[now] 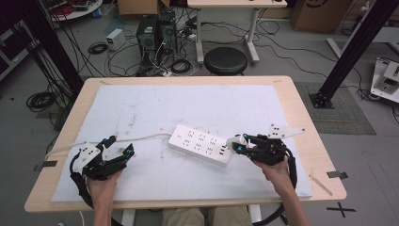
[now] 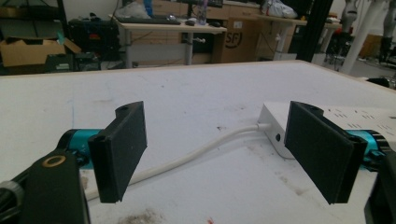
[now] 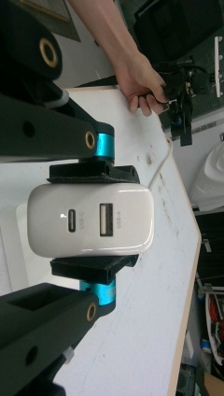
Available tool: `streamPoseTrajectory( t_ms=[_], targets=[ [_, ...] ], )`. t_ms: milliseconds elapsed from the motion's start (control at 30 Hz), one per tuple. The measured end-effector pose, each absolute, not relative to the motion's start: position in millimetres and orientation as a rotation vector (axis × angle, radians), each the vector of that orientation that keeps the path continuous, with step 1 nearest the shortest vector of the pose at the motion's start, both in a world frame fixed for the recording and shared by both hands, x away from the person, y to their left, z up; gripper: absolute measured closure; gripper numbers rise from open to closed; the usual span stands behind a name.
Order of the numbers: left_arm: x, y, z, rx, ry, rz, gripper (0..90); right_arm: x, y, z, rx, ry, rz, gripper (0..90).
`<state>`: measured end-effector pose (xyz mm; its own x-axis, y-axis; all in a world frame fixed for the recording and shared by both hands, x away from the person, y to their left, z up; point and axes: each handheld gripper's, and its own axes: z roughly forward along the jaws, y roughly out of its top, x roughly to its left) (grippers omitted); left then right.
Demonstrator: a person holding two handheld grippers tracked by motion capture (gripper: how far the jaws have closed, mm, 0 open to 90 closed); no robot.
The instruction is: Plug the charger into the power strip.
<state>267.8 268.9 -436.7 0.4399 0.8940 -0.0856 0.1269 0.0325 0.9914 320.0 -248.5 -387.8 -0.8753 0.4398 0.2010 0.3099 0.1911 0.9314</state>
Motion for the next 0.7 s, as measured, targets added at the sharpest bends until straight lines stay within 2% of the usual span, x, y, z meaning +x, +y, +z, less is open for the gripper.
streamPoseTrajectory(
  t_ms=[333,700],
  targets=[
    [263.0,265.5,-437.2,1.438,0.909,0.800,21.0,339.0,-241.9,-363.2,0.730,2.402,1.661,63.1],
    [259.9,257.0,-429.5,1.447,0.863,0.867,21.0,375.8,-210.1,-344.8,0.689,2.625,1.277,63.1]
  ],
)
